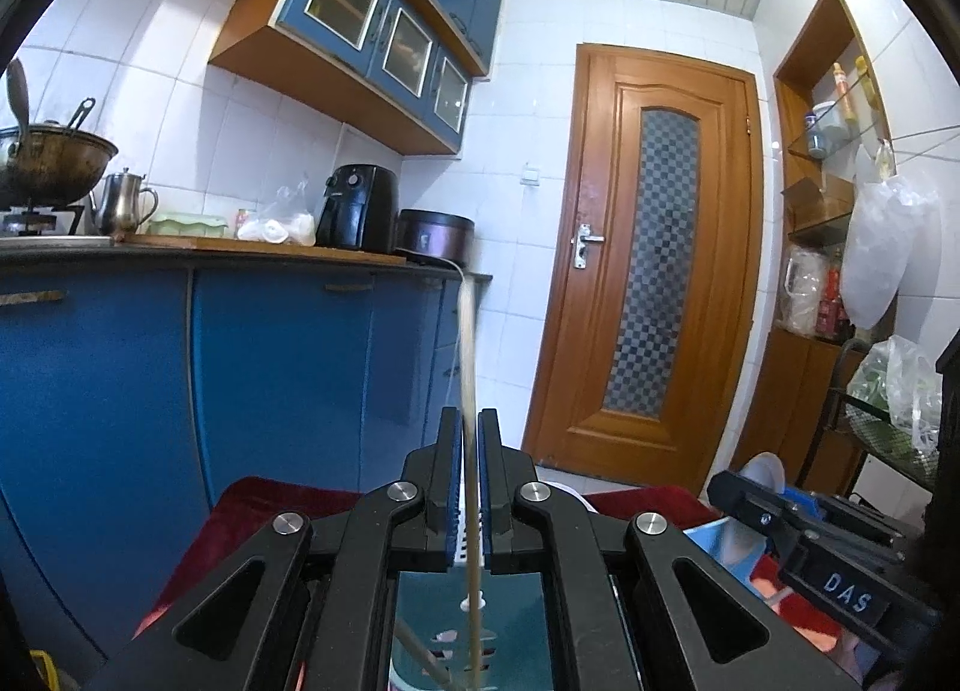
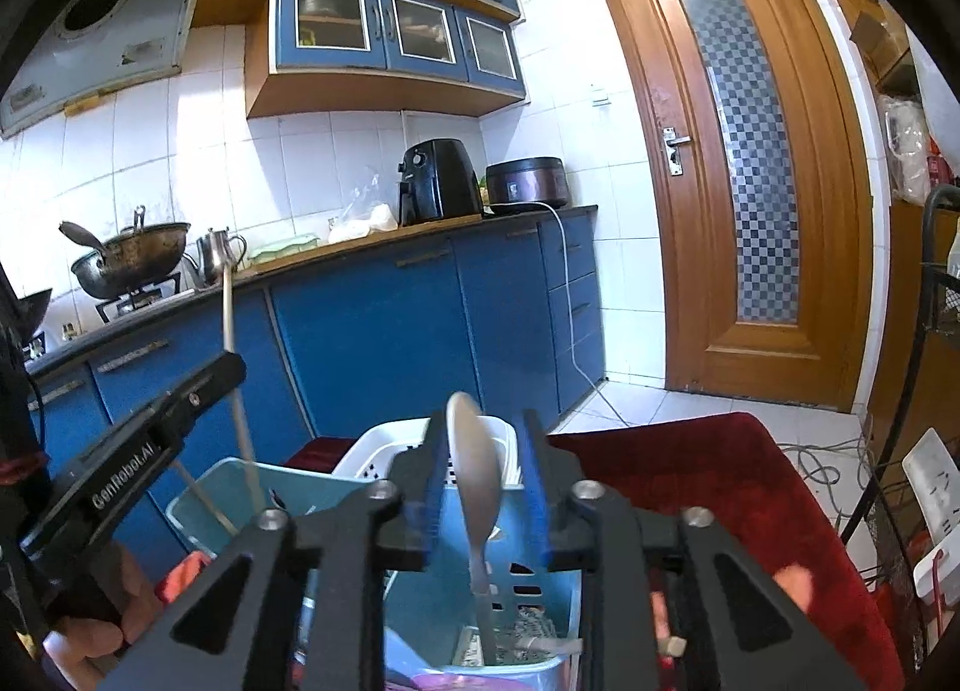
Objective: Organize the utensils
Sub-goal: 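Open the right tool to drop the spoon while the left tool releases the chopstick, then move both open tools back over the remaining utensils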
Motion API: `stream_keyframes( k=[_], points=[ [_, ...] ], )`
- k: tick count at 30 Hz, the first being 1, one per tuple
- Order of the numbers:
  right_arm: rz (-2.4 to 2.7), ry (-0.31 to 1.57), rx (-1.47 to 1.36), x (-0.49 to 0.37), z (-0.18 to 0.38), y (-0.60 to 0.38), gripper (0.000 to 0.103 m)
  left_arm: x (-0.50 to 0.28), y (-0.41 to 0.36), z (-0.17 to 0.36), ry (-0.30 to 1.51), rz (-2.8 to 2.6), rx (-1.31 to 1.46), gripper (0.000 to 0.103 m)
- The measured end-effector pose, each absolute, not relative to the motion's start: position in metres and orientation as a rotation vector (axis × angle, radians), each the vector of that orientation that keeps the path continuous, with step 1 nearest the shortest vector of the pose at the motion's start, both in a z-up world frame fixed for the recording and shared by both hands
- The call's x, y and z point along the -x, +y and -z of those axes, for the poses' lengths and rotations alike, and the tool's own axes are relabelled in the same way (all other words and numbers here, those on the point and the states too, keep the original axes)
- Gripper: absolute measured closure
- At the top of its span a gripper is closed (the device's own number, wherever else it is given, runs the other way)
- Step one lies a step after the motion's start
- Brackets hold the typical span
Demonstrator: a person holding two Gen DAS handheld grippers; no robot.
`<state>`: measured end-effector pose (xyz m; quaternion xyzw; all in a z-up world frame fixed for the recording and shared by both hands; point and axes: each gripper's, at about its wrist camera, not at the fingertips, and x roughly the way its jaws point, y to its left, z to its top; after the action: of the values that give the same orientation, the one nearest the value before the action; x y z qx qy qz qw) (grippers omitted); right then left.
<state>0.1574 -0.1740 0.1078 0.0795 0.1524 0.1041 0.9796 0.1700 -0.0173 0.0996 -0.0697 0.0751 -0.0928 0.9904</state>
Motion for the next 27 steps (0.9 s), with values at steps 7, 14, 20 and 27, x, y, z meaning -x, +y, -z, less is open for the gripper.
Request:
stream_keyframes(
  k=[7,14,20,27],
  points=[
    [-0.221,0.297,-0.157,-0.144,-0.116,-0.173,0.063,-0.162,-0.018,-0.099,0.169,0.199,0.141,0.057],
    [-0.231,0.304,-0.143,-0.127,-0.127,-0.174,0.060,-0.156,-0.013,-0.104,0.237,0.201,0.143,0.057],
    [-0.254,0.340,-0.162,-0.109,-0.133,-0.177,0.057,-0.147,-0.009,-0.109,0.327,0.210,0.135,0.052],
    [-0.269,0.369,-0.170,-0.083,-0.136,-0.180,0.053,-0.129,-0.005,-0.111,0.416,0.205,0.124,0.051]
  ],
)
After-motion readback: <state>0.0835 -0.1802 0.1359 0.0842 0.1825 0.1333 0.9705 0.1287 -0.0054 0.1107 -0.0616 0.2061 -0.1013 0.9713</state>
